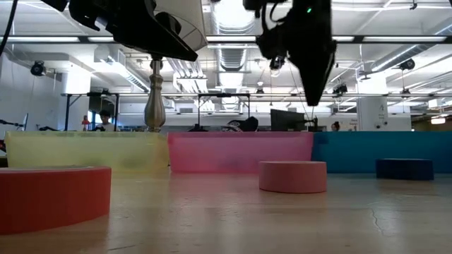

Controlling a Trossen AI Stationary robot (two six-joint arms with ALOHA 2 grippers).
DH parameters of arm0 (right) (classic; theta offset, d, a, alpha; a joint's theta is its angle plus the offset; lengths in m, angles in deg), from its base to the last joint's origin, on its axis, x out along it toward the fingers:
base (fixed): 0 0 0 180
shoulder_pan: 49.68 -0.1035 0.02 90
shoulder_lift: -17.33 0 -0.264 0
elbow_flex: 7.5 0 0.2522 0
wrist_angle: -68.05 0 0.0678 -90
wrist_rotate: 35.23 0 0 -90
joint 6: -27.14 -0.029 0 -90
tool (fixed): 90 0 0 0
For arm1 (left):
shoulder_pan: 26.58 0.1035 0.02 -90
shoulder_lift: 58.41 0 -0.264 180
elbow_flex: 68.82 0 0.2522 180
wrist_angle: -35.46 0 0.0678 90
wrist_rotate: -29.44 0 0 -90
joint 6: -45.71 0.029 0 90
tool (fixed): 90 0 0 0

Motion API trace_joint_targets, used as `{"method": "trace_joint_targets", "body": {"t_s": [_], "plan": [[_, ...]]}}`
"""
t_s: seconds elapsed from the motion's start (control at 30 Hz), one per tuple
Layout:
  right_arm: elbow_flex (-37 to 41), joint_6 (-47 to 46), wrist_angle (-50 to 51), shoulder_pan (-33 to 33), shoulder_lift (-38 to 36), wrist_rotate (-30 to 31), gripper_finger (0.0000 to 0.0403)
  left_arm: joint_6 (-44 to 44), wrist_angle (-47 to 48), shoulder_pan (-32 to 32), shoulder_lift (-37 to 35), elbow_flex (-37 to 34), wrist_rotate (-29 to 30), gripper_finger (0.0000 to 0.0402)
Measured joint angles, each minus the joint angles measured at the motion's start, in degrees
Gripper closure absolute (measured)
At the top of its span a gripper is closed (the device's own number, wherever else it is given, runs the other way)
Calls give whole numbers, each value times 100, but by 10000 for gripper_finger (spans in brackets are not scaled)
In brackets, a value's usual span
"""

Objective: Pick and place Stapler, Stapler remover, tape
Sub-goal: Put the blue tape into the blue bin

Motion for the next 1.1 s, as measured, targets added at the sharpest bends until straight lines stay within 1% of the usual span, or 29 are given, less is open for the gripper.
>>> {"method": "trace_joint_targets", "body": {"t_s": [0.1,0.2,0.23,0.33,0.47,0.67,0.87,0.97,1.1], "plan": [[73,-497,-21,-367,-22,-280,218,74,2,0,0,0,-1,229],[200,-819,-13,-696,-22,-877,219,88,4,0,0,-2,-5,229],[251,-869,-15,-796,-22,-982,220,90,4,-2,0,-2,-6,229],[454,-1279,-21,-1064,-22,-1068,219,101,9,-4,0,-8,-10,229],[839,-1890,-48,-1260,-27,-1293,218,259,15,-4,0,-9,-8,229],[1629,-2214,-447,-1207,-30,-1588,218,352,7,-3,0,-9,-9,229],[2270,-2178,-1266,-952,-70,-1577,218,357,0,0,0,-9,-8,229],[2321,-2176,-1268,-907,-70,-1593,220,357,-1,0,0,-9,-8,229],[2179,-2028,-1167,-916,-68,-1581,225,336,-12,0,2,-9,-8,229]]}}
